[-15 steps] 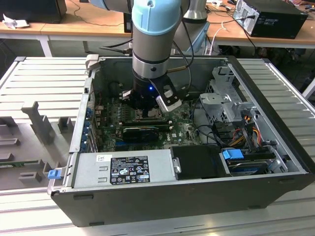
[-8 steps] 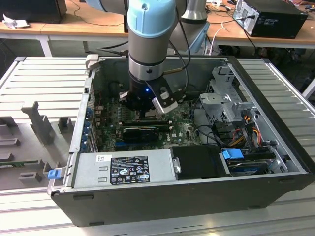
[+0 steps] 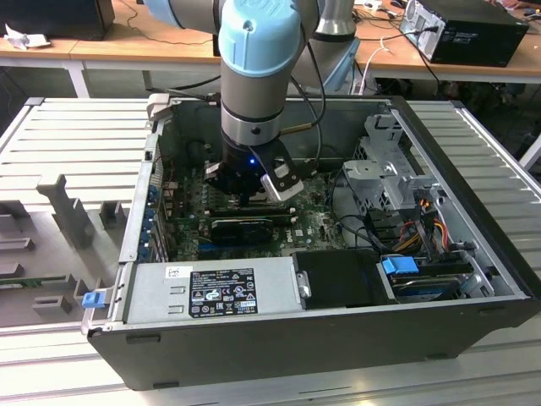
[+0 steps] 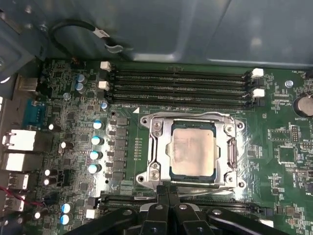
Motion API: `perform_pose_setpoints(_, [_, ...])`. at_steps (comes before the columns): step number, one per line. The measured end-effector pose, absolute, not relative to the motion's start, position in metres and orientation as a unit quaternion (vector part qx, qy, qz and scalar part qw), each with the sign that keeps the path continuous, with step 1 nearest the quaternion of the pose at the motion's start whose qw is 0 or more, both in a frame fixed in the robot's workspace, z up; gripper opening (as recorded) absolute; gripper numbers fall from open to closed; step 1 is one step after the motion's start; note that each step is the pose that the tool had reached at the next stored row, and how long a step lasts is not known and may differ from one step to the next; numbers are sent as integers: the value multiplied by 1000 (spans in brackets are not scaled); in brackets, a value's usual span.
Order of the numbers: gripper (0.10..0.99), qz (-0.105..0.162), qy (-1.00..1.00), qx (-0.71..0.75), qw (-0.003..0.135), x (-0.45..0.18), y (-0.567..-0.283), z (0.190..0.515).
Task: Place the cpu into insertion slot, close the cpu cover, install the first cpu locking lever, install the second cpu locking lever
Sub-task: 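Install the second cpu locking lever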
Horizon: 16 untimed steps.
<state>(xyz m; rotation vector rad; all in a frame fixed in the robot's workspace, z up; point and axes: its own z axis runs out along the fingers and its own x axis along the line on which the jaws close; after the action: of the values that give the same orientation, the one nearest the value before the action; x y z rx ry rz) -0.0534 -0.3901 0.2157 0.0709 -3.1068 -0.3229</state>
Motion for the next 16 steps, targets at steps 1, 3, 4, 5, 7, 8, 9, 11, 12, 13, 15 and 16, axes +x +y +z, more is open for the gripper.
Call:
perform_pose_setpoints(1, [106,-104,-994,23,9,-54,-391,216])
perform_pose_setpoints(3, [106,-107,-994,23,9,-56,-394,216])
perform_pose_setpoints(4, [106,-108,-994,23,9,-57,-395,216])
perform_pose_setpoints(5, [106,-110,-994,23,9,-58,-397,216])
perform_pose_setpoints(7, [106,-115,-993,23,8,-60,-399,216])
perform_pose_setpoints(8, [106,-118,-993,23,8,-61,-400,215])
perform_pose_setpoints(9, [106,-125,-992,24,8,-65,-402,215])
perform_pose_setpoints(11, [106,-130,-991,25,8,-67,-402,212])
perform_pose_setpoints(12, [106,-134,-991,25,8,-68,-402,211])
perform_pose_setpoints(13, [106,-138,-990,25,8,-68,-403,209])
perform_pose_setpoints(15, [106,-142,-989,25,8,-70,-404,208])
perform_pose_setpoints(16, [106,-144,-989,25,8,-71,-404,207])
